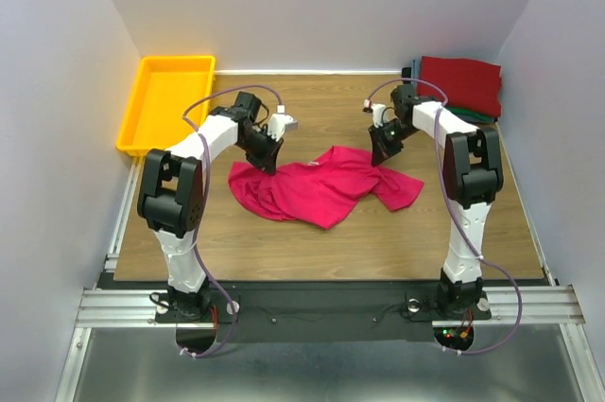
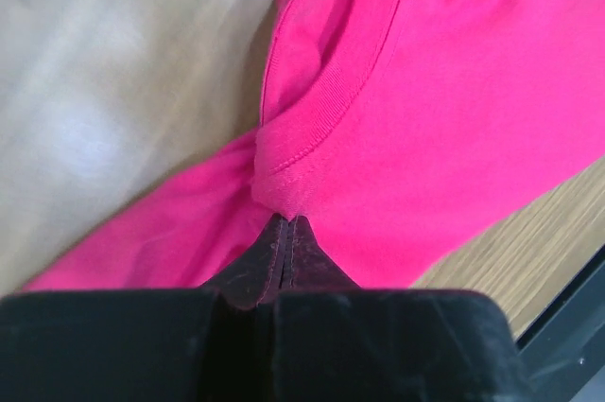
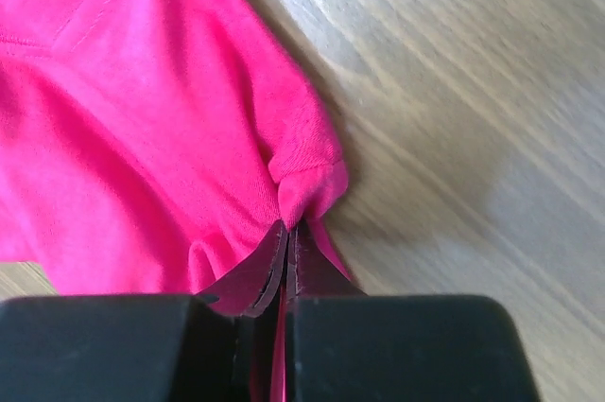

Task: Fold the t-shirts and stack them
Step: Flatten the tshirt out

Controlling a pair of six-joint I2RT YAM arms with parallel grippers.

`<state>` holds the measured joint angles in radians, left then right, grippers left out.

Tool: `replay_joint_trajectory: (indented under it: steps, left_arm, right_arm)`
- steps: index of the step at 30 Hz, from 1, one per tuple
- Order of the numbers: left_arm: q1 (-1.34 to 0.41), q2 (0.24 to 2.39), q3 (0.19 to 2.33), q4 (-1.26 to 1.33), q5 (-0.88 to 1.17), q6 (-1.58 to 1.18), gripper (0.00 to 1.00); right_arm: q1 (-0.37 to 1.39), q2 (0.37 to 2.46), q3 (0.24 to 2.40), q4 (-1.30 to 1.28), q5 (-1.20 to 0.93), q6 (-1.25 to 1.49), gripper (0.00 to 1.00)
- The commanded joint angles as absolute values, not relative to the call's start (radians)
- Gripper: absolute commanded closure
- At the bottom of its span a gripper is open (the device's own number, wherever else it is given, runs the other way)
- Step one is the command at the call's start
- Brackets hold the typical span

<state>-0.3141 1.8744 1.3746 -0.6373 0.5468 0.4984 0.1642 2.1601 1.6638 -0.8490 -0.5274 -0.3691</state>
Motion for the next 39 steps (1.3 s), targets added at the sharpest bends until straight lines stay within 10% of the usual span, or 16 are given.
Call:
replay_joint_trajectory:
  steps: [1,16,23,35,37,38,39]
  left_arm:
    - [-0.318,1.790,1.550,-0.660,0.558,0.497,1.00]
    - [-0.285,2.036,2.525,-0.433,0.154,0.451,1.00]
    - [-0.279,1.642,2.059,-0.005,0.242,0.552,1.00]
    - [-0.282,1.031,1.025,-0.378,0.597,0.872,0.99]
    - [-0.285,1.002,0.907,-0.478,0.580,0.974,0.76]
    - [-0.287,0.979,0.878,-0.515,0.562,1.032,0.68]
    - [-0.287,0.967,0.855,-0.552,0.516,1.040,0.49]
  right_arm:
    - [0.157,2.017,1.695,-0.819,-0.488,-0.380,0.99]
    - [0.064,2.134,2.589,-0.686,-0.312,-0.199,0.99]
    - [0.063,1.777,2.158,-0.441,-0.386,-0.248,0.99]
    - [0.121,1.025,1.109,-0.699,-0.528,-0.748,0.99]
    - [0.153,1.003,1.046,-0.806,-0.514,-0.842,0.76]
    - [0.163,0.997,1.034,-0.849,-0.494,-0.880,0.36]
    - [0.163,0.985,1.026,-0.903,-0.474,-0.931,0.22]
